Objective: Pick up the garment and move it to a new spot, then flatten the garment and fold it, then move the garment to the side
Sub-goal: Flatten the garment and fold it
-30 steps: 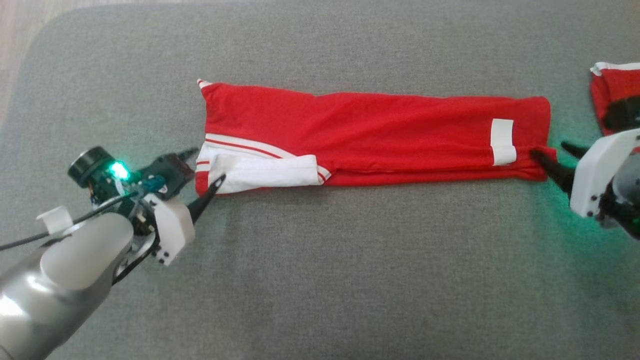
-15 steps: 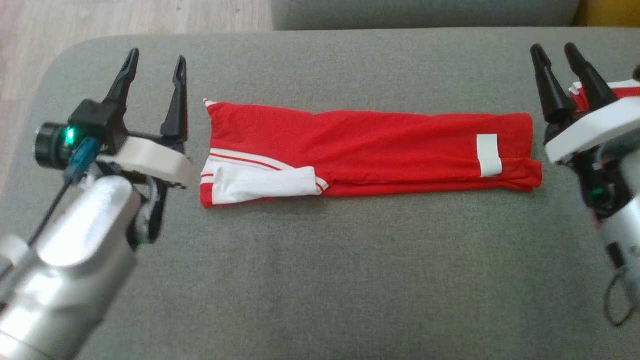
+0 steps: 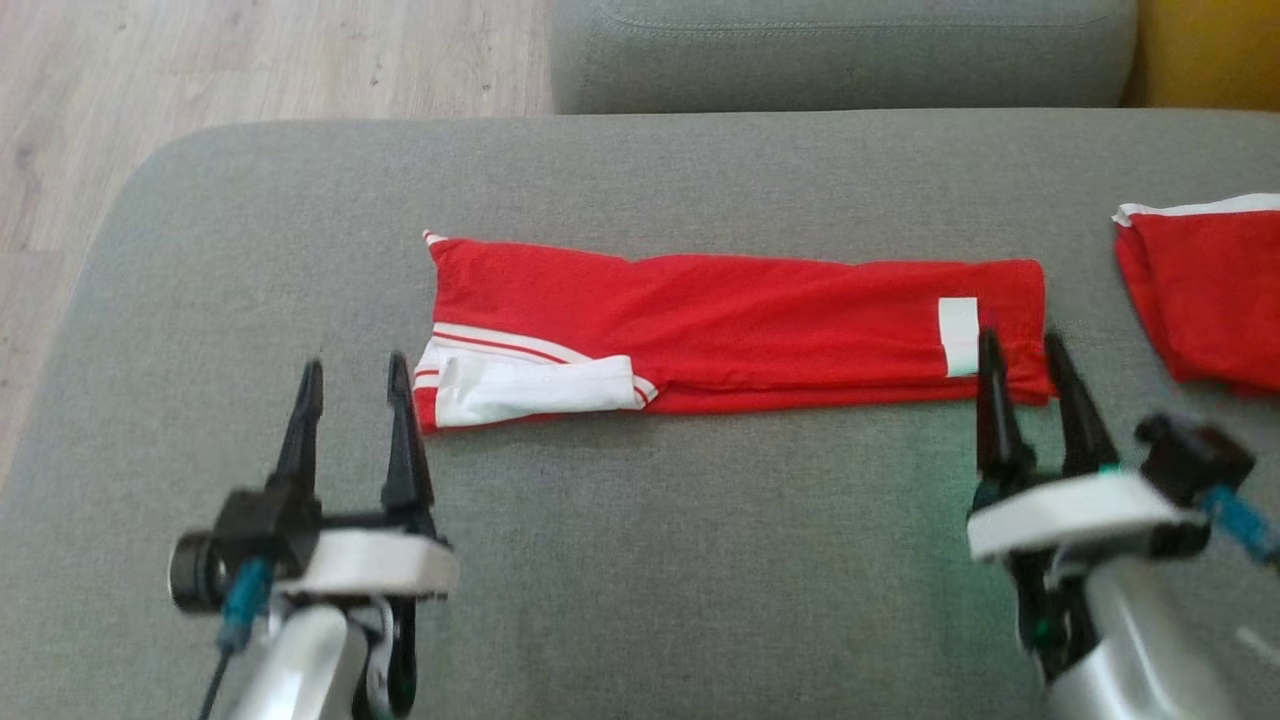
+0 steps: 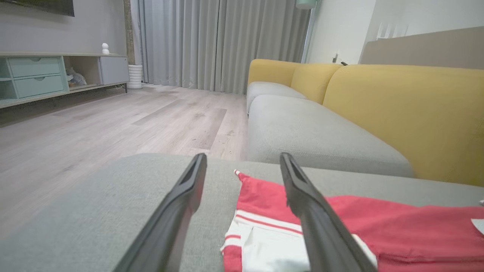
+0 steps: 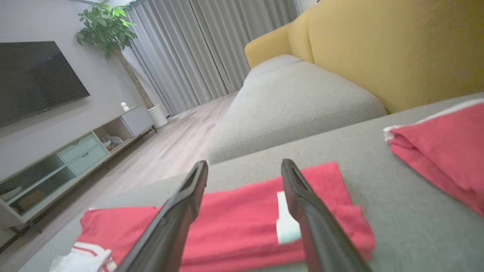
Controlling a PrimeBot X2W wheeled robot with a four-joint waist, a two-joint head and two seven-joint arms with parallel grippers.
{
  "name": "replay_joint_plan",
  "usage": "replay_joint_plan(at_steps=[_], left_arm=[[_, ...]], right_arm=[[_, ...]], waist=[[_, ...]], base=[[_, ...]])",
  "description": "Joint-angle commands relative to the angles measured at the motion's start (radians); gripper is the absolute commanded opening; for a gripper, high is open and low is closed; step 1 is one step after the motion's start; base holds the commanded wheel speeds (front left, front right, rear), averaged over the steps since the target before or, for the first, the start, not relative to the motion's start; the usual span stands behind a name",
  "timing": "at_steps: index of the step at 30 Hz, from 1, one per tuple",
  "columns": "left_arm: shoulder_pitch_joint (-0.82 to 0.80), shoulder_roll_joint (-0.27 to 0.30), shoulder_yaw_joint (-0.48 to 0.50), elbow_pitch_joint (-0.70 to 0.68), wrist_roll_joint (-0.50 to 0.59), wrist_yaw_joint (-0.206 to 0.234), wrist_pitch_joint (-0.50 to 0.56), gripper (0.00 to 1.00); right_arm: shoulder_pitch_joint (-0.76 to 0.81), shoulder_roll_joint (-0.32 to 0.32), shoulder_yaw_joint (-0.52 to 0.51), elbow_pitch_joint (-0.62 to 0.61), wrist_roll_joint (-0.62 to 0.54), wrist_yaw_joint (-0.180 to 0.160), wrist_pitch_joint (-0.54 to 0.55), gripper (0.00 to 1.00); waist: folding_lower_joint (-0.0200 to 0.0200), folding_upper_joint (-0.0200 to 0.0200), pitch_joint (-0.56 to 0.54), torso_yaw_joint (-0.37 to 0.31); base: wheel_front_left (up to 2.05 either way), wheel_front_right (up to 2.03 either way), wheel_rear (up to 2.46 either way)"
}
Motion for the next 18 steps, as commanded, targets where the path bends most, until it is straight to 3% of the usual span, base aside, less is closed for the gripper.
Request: replay_joint_plan(at_steps=[1, 9, 18], left_arm=[[-0.019, -0.005, 0.073, -0.032, 0.034, -0.016, -0.005, 1.00], [0.028, -0.083, 0.188, -0.018, 0.143, -0.112, -0.005, 1.00], [-0.033, -0.125, 0.236, 0.001, 0.210, -0.186, -0.005, 1.00]], right_arm=[[0.001, 0.013, 0.005, -0.050, -0.032, -0.001, -0.010, 1.00], [0.034, 0.041, -0.079, -0.070, -0.154, -0.001, -0.011, 1.00], [-0.112, 0.051, -0.285, 0.094, -0.306, -0.001, 0.050, 1.00]], waist=[[0.0002, -0.0001, -0.001, -0.003], [0.0002, -0.0001, 0.039, 0.003], [0.0002, -0.0001, 0.138, 0.025]], base=[[0.00, 0.00, 0.00], [0.00, 0.00, 0.00], [0.00, 0.00, 0.00]])
